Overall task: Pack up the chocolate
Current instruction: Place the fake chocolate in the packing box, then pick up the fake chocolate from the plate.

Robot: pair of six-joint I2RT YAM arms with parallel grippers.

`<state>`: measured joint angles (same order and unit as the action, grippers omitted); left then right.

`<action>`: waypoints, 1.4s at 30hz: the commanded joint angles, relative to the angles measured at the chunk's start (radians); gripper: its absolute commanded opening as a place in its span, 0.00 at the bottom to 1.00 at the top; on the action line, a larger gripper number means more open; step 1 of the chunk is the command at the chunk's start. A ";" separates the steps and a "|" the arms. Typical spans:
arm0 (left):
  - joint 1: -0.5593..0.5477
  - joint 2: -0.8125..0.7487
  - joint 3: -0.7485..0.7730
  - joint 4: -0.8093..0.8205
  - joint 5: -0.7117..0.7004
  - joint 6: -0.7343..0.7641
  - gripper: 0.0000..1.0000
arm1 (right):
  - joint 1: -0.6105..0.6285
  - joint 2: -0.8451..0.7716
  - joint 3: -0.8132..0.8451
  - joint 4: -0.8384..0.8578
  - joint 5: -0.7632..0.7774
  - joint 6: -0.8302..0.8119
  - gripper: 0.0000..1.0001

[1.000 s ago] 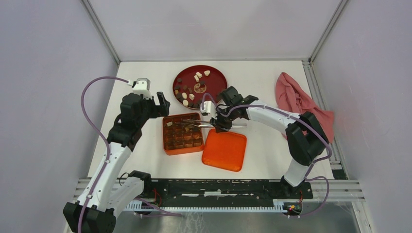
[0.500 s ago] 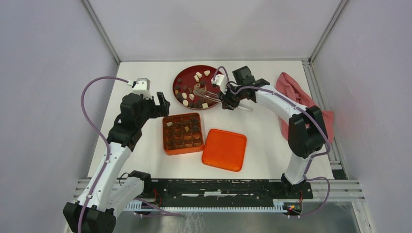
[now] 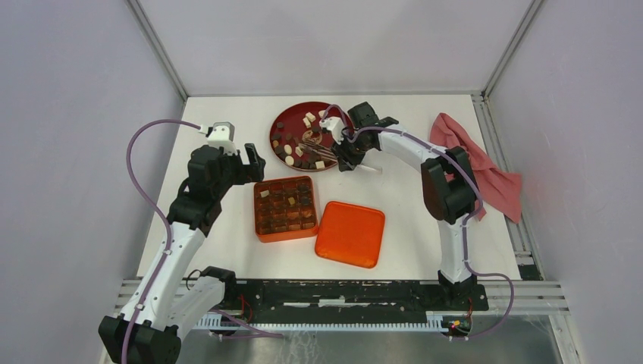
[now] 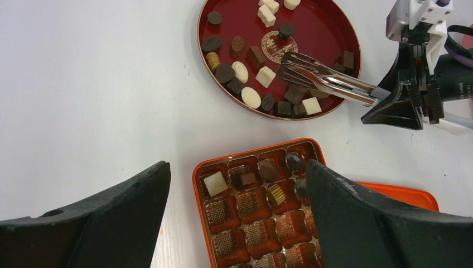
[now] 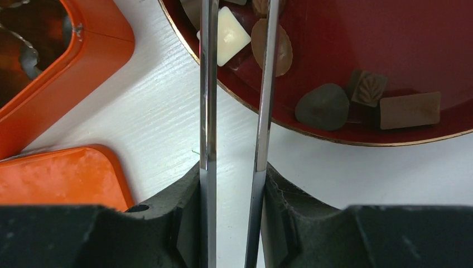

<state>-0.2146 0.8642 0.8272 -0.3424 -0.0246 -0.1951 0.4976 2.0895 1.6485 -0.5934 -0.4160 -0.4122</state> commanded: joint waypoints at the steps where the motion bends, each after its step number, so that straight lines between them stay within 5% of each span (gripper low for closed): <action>1: 0.000 -0.001 -0.001 0.033 0.003 0.046 0.95 | 0.006 0.027 0.079 -0.003 -0.005 0.033 0.40; 18: 0.000 0.000 0.000 0.031 0.006 0.047 0.95 | 0.009 0.145 0.183 -0.049 -0.054 0.064 0.45; 42: -0.001 0.009 0.000 0.029 0.008 0.048 0.95 | 0.010 0.109 0.178 -0.089 -0.124 0.033 0.49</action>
<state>-0.2146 0.8726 0.8272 -0.3424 -0.0242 -0.1947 0.5030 2.2272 1.7844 -0.6743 -0.5007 -0.3515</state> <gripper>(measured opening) 0.951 0.493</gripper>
